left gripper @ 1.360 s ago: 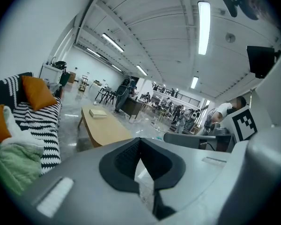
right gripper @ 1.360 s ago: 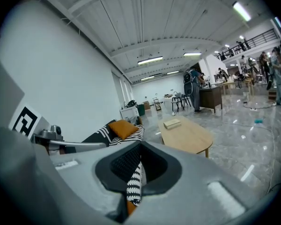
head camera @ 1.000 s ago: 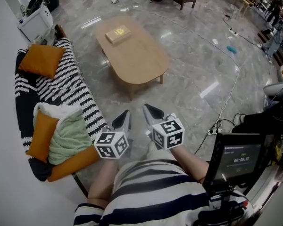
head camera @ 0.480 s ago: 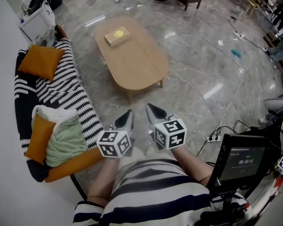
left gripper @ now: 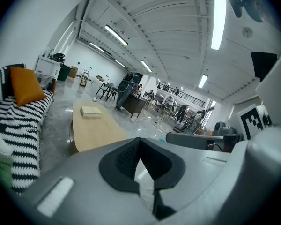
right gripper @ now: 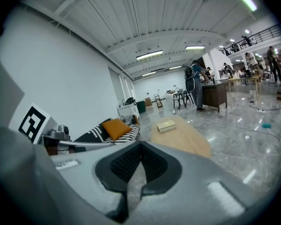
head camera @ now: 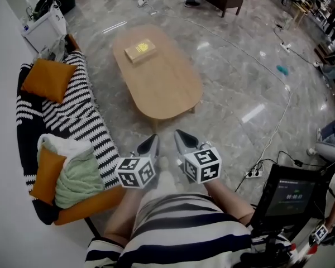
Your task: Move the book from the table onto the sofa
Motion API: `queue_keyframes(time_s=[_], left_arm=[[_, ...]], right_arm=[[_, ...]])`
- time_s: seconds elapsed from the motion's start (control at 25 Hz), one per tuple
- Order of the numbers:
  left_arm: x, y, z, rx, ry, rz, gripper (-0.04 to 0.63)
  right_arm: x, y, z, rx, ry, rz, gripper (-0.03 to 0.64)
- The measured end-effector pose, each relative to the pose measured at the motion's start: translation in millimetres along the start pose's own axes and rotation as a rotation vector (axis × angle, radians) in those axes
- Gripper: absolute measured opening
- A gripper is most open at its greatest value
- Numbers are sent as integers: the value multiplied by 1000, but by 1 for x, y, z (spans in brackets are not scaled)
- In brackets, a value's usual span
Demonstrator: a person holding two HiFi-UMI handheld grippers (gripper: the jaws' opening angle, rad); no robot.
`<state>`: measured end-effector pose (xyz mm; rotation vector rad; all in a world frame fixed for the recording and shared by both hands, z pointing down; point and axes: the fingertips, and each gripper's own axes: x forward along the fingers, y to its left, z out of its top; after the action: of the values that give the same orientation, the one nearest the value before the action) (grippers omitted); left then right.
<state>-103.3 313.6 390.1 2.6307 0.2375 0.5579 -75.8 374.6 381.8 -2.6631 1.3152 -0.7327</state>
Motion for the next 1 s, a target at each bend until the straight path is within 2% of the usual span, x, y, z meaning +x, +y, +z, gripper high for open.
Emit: queue_keyframes(time_s=[0.24,1.0], left_arm=[[31,17,13,8,29,-3,2],[76,118,70,-16,58,45,2]], right_arm=[[32,-21,11,7,34,-12,-2],[163,-19,50,-8,87,37,-2]])
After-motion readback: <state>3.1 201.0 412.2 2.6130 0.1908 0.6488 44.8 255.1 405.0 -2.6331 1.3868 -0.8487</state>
